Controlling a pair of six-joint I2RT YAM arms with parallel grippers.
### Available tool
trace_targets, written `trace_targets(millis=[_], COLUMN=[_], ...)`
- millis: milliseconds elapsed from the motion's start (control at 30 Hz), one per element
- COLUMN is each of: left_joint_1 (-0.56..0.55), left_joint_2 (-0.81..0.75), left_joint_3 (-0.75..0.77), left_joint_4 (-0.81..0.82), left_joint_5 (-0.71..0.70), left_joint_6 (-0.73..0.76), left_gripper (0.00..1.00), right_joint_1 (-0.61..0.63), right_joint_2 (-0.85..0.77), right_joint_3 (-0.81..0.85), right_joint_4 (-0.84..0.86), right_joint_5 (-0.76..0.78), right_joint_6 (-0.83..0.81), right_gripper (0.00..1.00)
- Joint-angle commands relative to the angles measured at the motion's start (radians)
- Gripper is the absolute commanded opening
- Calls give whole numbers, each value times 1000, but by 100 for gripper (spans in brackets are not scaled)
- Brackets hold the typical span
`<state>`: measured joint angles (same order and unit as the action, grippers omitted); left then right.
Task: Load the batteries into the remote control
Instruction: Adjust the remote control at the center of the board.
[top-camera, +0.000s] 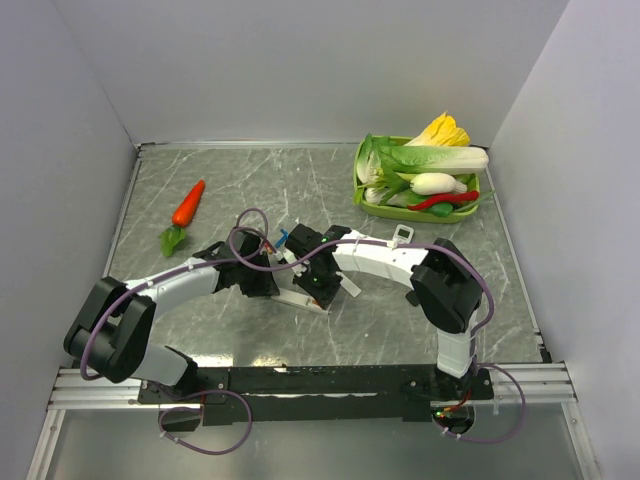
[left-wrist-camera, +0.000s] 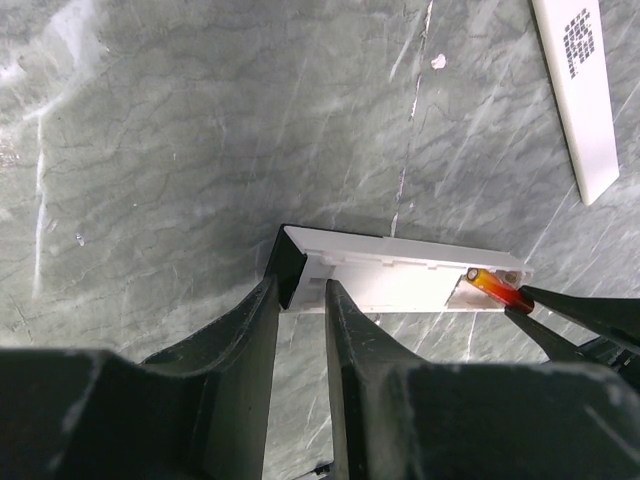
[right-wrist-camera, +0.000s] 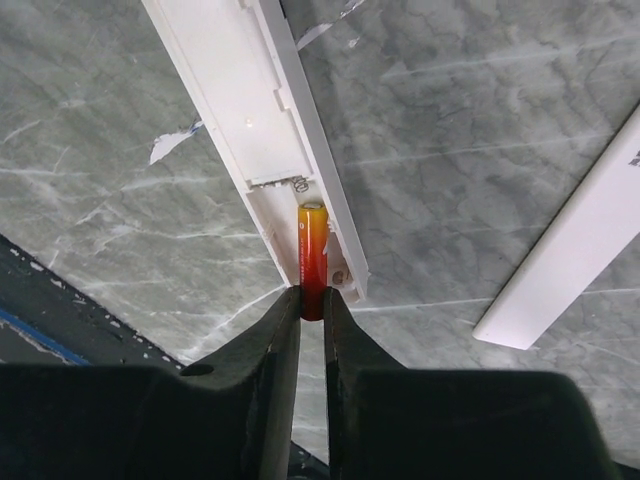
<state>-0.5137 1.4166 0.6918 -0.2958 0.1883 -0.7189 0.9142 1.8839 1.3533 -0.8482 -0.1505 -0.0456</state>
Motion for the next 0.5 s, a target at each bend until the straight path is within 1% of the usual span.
trace_targets(millis=[0,133,467], left_joint_1=[-20,-20,-20], left_joint_2=[-22,-22,-13], left_joint_3=[-17,-15,-11], left_joint_4=[-5,-6,-8], left_joint_5=[10,11,10], left_joint_6=[50,52,58], left_gripper=[28,27,26], right_joint_1=[9,15,35], right_joint_2=[12,9,6], right_joint_3=[-6,0,17], right_joint_4=[55,69,74], right_joint_5=[63,95,135], right_joint_6=[13,-16,-92], right_gripper=[21,22,22])
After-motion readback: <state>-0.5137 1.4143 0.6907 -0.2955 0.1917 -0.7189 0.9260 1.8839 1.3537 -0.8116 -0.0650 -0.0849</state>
